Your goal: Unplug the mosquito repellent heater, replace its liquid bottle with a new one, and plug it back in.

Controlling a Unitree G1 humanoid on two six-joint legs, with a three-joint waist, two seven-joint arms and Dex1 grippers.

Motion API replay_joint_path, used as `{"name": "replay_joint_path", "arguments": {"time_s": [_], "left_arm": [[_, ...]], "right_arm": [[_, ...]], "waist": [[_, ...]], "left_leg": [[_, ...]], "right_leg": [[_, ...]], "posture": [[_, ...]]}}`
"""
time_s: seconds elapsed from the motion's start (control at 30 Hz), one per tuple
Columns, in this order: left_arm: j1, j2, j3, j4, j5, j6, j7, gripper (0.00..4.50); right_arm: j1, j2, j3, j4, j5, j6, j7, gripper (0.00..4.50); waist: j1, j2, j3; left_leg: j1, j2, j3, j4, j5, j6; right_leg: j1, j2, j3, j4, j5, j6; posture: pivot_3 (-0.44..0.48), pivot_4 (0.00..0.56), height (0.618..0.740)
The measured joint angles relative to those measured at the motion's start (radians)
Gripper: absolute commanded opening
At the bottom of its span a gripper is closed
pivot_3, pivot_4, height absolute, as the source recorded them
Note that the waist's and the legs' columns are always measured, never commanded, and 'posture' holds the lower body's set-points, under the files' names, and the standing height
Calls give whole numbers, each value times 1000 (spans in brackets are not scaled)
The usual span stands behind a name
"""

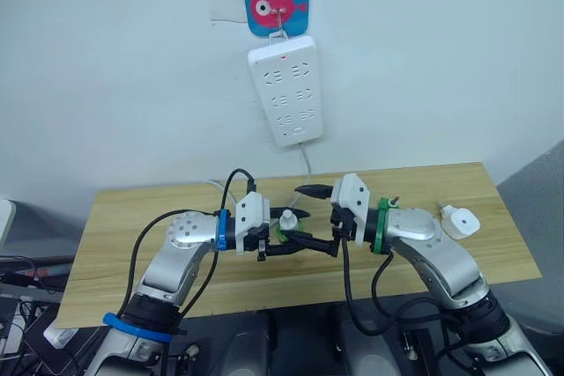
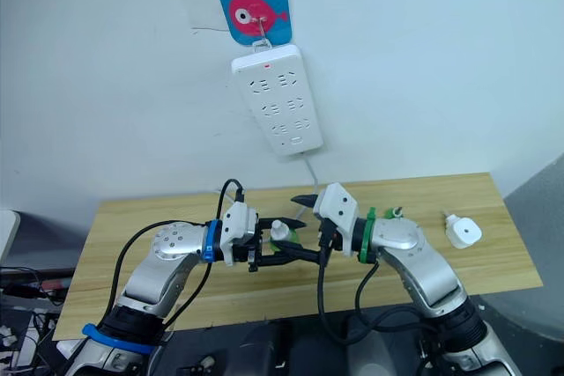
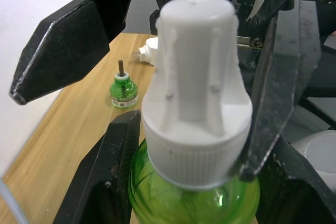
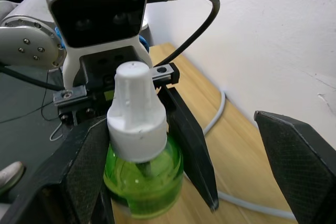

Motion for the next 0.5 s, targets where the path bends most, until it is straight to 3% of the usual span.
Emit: {"name": "replay_joint_path", "arguments": {"time_s": [0.23, 0.5], "left_arm": [[1, 6, -1, -2, -1, -2, -15, 2276], [-20, 0, -1, 11, 0, -5, -22, 2276]], "right_arm": [[57, -133, -124, -30, 65, 21, 63, 4462], [26, -64, -78, -99, 157, 104, 81, 4462]], "waist": [[10, 0, 0], [9, 0, 0]], "left_leg": [[0, 1, 0, 0, 0, 0], [0, 1, 0, 0, 0, 0]], "right_leg": [[0, 0, 0, 0, 0, 0], [0, 0, 0, 0, 0, 0]], "posture": [[-68, 226, 740], [-71, 230, 740]]}}
